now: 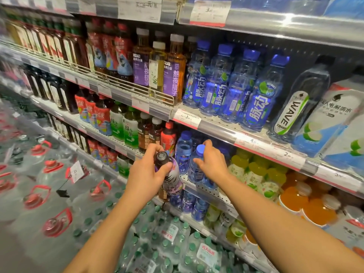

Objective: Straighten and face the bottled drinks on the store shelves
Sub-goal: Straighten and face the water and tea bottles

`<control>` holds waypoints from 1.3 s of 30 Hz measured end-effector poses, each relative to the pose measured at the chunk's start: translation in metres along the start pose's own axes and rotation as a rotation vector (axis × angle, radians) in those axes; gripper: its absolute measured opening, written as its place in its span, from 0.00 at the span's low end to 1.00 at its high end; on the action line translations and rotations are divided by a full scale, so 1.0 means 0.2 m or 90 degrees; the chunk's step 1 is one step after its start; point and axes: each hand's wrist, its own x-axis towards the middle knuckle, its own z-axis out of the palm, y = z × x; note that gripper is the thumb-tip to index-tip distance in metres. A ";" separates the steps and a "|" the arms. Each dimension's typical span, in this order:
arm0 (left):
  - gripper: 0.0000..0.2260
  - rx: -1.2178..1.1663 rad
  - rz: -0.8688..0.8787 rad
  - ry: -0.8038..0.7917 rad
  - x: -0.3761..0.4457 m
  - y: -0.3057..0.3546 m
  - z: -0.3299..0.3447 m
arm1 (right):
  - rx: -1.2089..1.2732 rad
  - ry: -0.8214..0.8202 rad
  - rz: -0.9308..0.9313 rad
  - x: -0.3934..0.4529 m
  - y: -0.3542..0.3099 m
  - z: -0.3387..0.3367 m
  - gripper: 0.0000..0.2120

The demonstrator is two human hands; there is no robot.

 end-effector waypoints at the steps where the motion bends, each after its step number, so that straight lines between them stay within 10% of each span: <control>1: 0.14 0.001 -0.001 -0.002 0.00 -0.01 0.00 | -0.025 0.009 -0.007 0.02 0.00 0.00 0.28; 14: 0.13 0.027 -0.049 -0.083 -0.09 -0.04 0.07 | -0.210 -0.010 -0.048 0.16 0.03 0.02 0.30; 20: 0.13 0.066 -0.056 -0.088 -0.08 0.00 0.09 | 0.030 0.082 -0.088 -0.12 0.02 0.01 0.28; 23: 0.13 0.072 -0.052 -0.100 -0.06 0.05 0.12 | 0.206 -0.006 -0.087 -0.34 0.06 -0.03 0.16; 30: 0.15 0.028 0.030 -0.193 -0.05 0.31 0.28 | 0.402 -0.166 -0.025 -0.76 0.24 -0.17 0.28; 39: 0.15 0.001 0.135 -0.295 -0.26 0.82 0.54 | 0.377 0.013 0.104 -1.15 0.51 -0.44 0.28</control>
